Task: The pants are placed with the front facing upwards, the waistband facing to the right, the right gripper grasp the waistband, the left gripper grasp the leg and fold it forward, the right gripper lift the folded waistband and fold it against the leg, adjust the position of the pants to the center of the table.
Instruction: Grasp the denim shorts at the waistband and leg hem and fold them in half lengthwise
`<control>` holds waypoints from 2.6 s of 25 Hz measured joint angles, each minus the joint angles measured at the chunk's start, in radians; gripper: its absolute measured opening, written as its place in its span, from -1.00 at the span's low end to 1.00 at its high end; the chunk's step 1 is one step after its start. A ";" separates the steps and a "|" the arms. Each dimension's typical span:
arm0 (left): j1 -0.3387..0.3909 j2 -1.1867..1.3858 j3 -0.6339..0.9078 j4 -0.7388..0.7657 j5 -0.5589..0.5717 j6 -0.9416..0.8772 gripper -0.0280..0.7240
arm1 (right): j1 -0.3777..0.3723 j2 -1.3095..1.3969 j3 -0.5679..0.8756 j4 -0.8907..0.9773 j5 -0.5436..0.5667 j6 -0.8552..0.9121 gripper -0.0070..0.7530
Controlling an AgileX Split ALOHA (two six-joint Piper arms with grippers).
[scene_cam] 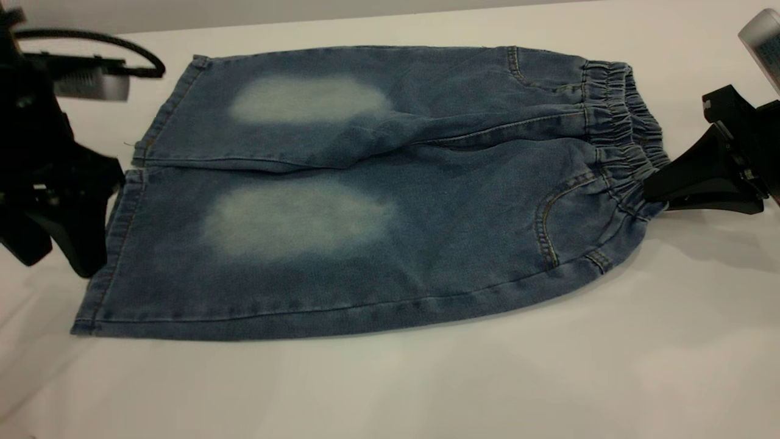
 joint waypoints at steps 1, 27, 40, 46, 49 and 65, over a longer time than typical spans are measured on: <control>0.000 0.008 0.000 0.010 -0.015 0.000 0.25 | 0.000 0.000 0.000 0.001 0.000 0.000 -0.89; -0.056 0.116 0.030 0.016 -0.152 0.043 0.25 | 0.000 0.000 0.000 0.020 0.007 -0.021 -0.89; -0.056 0.181 0.028 0.016 -0.160 0.044 0.25 | 0.000 0.000 0.000 0.020 0.008 -0.021 -0.89; -0.056 0.181 0.029 0.018 -0.164 0.044 0.11 | 0.000 0.000 -0.001 0.020 0.008 -0.021 -0.89; -0.056 0.182 0.029 0.018 -0.163 0.043 -0.12 | 0.000 0.000 -0.001 0.020 0.008 -0.021 -0.89; -0.056 0.184 0.027 0.006 -0.059 0.043 -0.73 | 0.000 0.000 0.000 0.020 0.015 -0.021 -0.88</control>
